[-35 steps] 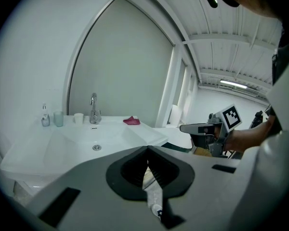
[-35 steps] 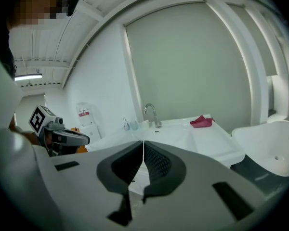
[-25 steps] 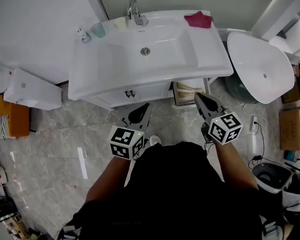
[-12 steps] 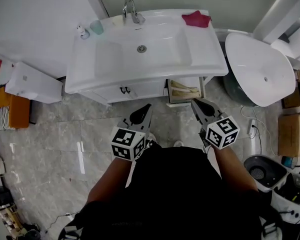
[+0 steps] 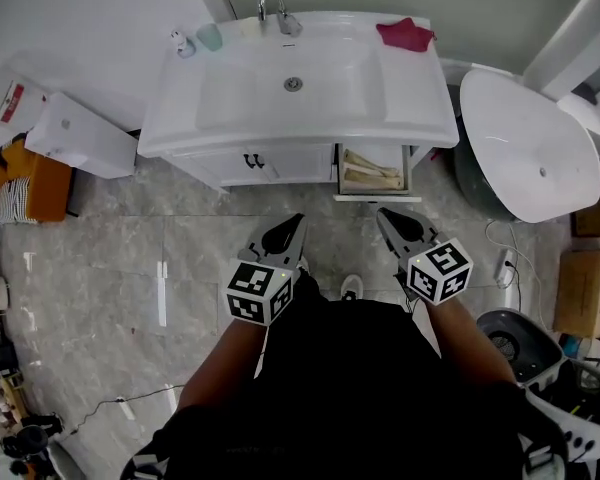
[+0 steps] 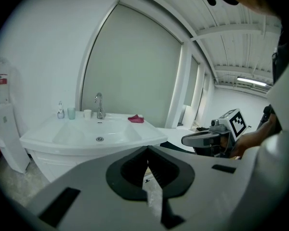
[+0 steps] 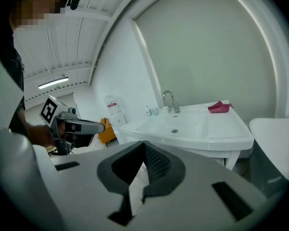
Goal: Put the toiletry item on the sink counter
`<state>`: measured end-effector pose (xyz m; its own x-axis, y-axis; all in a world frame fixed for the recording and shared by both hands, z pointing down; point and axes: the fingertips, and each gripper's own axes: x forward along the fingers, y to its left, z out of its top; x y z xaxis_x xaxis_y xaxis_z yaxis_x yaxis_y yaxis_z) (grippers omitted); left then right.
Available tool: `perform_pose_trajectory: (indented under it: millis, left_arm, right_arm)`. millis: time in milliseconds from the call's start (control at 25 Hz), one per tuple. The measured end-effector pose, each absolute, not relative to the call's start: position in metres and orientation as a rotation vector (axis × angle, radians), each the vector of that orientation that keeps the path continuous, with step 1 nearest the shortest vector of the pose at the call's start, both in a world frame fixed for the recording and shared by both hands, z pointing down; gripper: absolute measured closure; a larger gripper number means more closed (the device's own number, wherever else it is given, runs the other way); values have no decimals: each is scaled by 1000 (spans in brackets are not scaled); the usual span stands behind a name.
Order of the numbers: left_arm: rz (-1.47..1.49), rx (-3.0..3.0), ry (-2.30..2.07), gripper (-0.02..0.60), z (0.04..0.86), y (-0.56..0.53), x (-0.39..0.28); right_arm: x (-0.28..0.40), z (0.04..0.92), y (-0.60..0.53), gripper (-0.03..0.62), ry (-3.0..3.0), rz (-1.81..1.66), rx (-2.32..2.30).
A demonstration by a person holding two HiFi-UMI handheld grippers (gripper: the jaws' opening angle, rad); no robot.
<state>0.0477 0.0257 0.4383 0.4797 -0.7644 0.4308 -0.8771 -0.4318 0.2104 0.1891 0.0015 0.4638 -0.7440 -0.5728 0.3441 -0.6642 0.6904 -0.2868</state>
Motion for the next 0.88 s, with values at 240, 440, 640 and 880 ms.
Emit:
perform_pose_trajectory:
  millis: [240, 440, 640, 880]
  left_arm:
    - [399, 2256, -1435, 576, 453, 55, 44]
    - [433, 2272, -1408, 575, 454, 64, 42]
    - [443, 2329, -1355, 577, 445, 53, 37]
    - [462, 2359, -1308, 575, 444, 42, 15]
  right_arm:
    - [192, 480, 18, 591, -2681, 591, 907]
    - [193, 475, 26, 591, -2681, 579, 923]
    - [183, 467, 23, 591, -2667, 586, 976]
    - [156, 461, 19, 591, -2667, 592, 1024]
